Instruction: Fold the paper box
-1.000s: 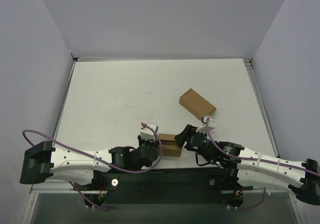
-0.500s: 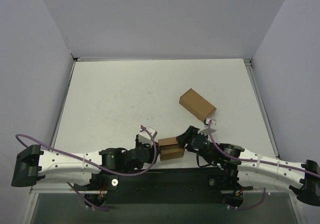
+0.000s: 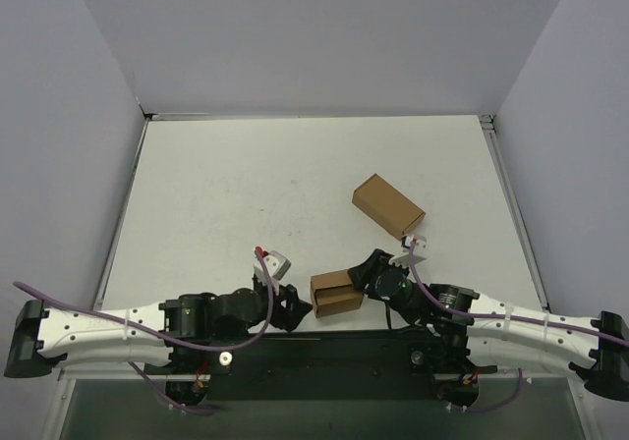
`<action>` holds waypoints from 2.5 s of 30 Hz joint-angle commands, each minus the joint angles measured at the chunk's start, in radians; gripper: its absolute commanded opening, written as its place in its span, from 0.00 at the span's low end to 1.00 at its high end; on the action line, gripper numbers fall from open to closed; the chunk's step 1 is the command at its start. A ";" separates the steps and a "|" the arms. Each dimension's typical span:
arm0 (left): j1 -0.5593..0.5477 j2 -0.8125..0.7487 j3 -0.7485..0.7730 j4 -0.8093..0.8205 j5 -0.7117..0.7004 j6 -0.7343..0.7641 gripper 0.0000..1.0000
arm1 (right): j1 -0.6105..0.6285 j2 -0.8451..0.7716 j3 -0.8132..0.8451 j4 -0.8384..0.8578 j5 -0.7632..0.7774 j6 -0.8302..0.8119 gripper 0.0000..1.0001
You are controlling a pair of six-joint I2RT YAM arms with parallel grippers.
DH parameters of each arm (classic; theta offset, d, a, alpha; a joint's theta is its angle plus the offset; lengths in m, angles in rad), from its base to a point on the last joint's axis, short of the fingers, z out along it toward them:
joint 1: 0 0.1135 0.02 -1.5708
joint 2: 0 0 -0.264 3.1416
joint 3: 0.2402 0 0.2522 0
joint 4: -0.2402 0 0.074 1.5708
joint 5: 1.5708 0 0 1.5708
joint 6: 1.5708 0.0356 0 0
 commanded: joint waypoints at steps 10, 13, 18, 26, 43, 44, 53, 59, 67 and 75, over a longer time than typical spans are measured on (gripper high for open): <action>0.098 -0.028 -0.020 0.119 -0.006 -0.388 0.75 | 0.116 0.067 0.019 -0.141 0.171 0.024 0.41; 0.167 -0.007 -0.043 0.163 0.044 -0.420 0.77 | 0.135 0.073 0.017 -0.146 0.186 0.034 0.41; 0.215 -0.001 -0.099 0.291 0.061 -0.457 0.77 | 0.153 0.080 0.009 -0.150 0.198 0.053 0.41; 0.225 0.061 -0.106 0.371 0.055 -0.462 0.77 | 0.161 0.087 0.006 -0.153 0.205 0.054 0.41; 0.227 0.141 -0.215 0.446 0.170 -0.512 0.64 | 0.163 0.104 0.020 -0.167 0.214 0.051 0.40; 0.225 0.141 -0.227 0.446 0.178 -0.517 0.61 | 0.163 0.106 0.020 -0.167 0.214 0.051 0.40; 0.227 0.091 -0.267 0.398 0.193 -0.514 0.50 | 0.161 0.095 0.020 -0.169 0.195 0.039 0.40; 0.225 0.108 -0.284 0.395 0.224 -0.489 0.47 | 0.106 0.055 0.054 -0.184 0.085 -0.047 0.52; 0.225 0.110 -0.280 0.357 0.222 -0.465 0.40 | 0.023 0.023 0.091 -0.187 -0.076 -0.121 0.53; 0.227 0.098 -0.280 0.326 0.215 -0.457 0.35 | -0.012 -0.042 0.083 -0.198 -0.125 -0.131 0.46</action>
